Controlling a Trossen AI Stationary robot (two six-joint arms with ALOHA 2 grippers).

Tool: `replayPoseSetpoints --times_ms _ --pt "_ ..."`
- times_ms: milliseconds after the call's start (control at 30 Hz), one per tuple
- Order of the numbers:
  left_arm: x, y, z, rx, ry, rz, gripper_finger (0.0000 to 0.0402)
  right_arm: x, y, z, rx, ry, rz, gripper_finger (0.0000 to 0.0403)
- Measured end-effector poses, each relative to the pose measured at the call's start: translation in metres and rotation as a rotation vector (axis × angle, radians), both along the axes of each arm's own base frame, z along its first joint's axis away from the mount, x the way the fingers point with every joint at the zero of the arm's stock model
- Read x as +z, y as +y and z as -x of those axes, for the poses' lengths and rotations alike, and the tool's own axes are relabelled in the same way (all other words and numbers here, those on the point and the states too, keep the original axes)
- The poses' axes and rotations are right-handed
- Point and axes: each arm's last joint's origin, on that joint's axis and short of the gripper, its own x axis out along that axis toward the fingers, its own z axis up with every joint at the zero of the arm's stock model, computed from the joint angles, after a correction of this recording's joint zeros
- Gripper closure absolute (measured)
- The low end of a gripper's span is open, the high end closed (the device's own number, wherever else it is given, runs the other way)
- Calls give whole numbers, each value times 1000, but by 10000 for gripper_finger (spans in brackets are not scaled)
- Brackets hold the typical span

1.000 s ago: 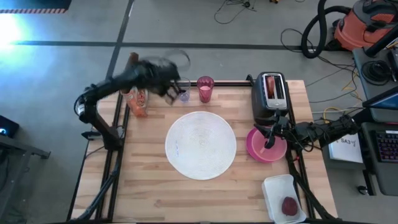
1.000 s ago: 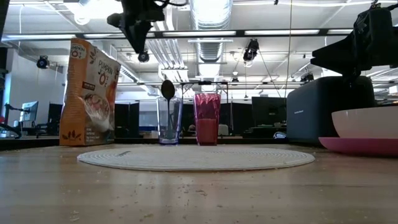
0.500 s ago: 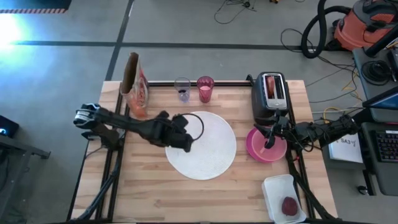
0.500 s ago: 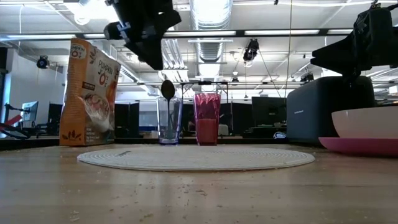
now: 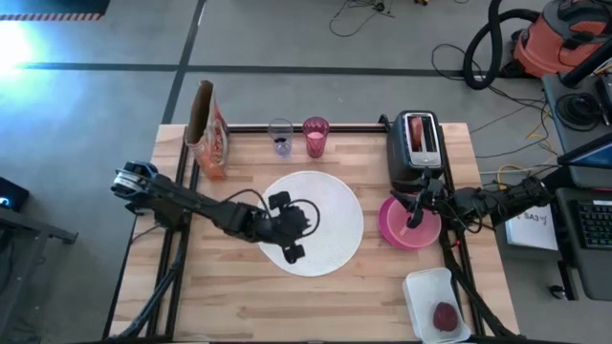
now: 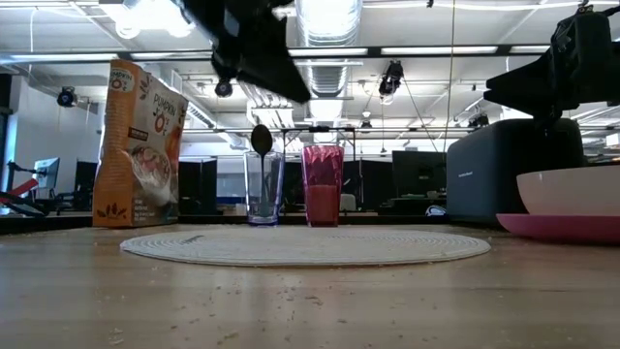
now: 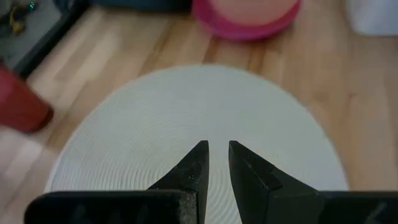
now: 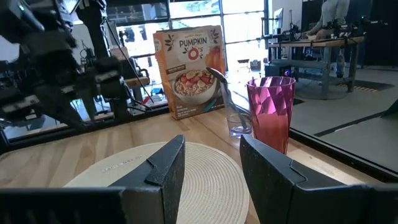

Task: Arrange a breakfast setting
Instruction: Put the orange bowl on the table mat

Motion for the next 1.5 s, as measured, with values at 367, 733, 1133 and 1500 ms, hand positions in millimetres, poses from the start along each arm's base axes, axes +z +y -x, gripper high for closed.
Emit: replayPoseSetpoints --times_ms 367,733,1133,1500 --pt "7 10 18 70 -72 -124 356 0 0 0 0 1 0 259" --pt "-27 14 58 114 -297 11 370 0 0 0 0 -1 2 259" --pt "-57 34 94 16 -697 -207 400 2 -2 1 -71 -32 -26 259" --pt "-57 23 91 -348 -725 -100 400 2 -2 1 -75 -40 -51 259"
